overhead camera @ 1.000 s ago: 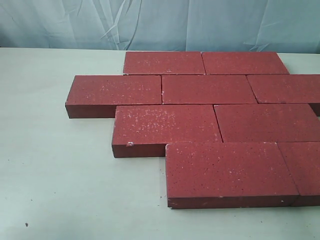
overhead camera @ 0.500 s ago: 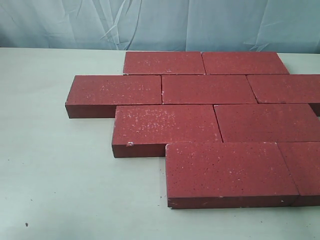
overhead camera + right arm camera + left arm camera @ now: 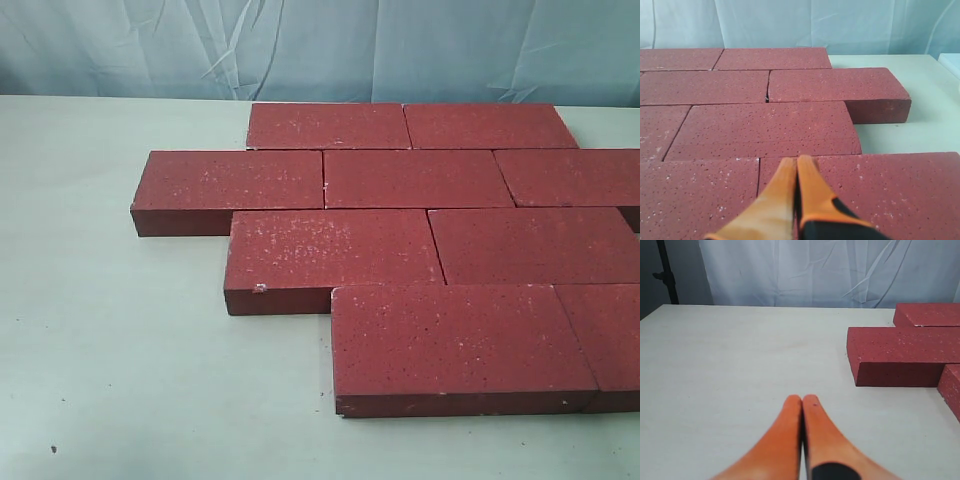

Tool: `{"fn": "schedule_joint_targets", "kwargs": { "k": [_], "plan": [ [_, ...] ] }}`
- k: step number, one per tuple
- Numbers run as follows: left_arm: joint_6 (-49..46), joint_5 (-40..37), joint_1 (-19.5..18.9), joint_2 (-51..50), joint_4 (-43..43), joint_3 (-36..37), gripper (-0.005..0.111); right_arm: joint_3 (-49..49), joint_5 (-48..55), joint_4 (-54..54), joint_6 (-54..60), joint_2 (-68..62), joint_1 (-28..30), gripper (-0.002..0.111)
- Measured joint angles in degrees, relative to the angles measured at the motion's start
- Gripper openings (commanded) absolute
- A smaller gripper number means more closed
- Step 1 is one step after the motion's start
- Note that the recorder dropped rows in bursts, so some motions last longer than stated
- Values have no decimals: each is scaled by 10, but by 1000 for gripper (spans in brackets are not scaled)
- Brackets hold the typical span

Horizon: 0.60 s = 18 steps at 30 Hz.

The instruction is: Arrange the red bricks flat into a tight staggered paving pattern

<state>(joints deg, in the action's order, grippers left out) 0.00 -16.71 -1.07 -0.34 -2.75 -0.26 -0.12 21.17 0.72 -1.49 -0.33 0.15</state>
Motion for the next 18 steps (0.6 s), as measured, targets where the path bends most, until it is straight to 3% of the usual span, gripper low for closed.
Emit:
{"fn": "schedule_joint_targets", "kwargs": {
  "k": [18],
  "plan": [
    [0,45,0,0,0,0,0,0,0,-2,0,0,0,-1]
  ]
}}
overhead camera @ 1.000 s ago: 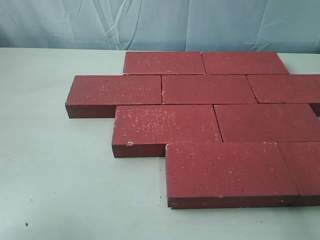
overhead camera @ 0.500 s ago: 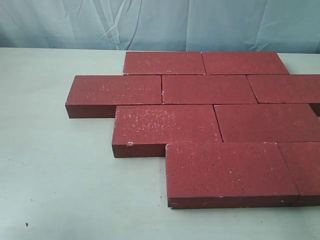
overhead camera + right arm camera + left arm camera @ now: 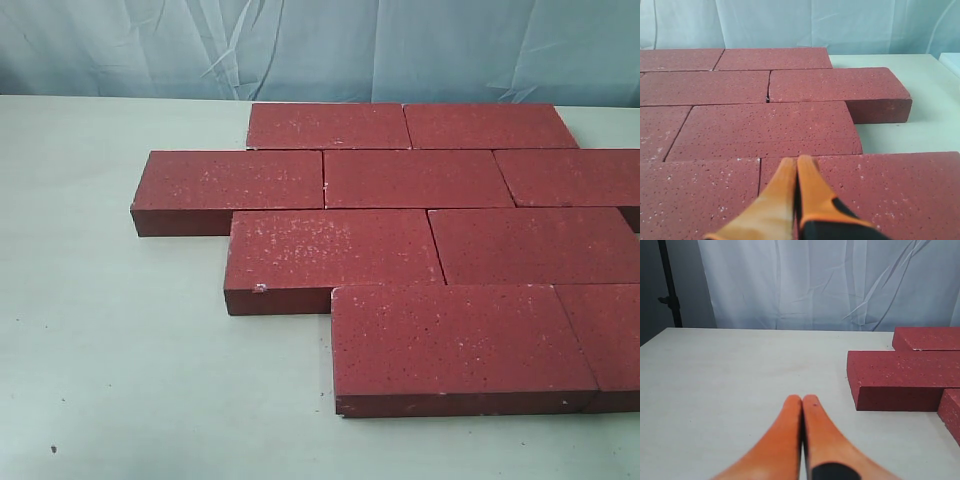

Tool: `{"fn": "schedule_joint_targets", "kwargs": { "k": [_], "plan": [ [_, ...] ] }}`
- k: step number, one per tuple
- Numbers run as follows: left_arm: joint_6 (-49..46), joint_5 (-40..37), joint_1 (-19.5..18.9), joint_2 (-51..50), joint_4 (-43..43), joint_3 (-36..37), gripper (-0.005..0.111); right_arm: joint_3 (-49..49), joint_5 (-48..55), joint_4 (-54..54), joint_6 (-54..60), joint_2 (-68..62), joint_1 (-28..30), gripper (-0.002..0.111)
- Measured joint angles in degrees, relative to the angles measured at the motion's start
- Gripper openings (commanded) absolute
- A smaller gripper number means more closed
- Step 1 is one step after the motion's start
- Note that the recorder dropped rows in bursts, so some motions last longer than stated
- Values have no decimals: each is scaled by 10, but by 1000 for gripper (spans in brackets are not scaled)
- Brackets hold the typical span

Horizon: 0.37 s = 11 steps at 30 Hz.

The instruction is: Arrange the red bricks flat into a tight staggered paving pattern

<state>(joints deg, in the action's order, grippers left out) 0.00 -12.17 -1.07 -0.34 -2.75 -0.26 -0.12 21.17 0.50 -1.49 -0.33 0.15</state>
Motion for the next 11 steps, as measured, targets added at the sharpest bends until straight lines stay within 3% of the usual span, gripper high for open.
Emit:
{"fn": "schedule_joint_targets", "kwargs": {
  "k": [11],
  "plan": [
    [0,0,0,0,0,0,0,0,0,-5,0,0,0,-1]
  ]
}}
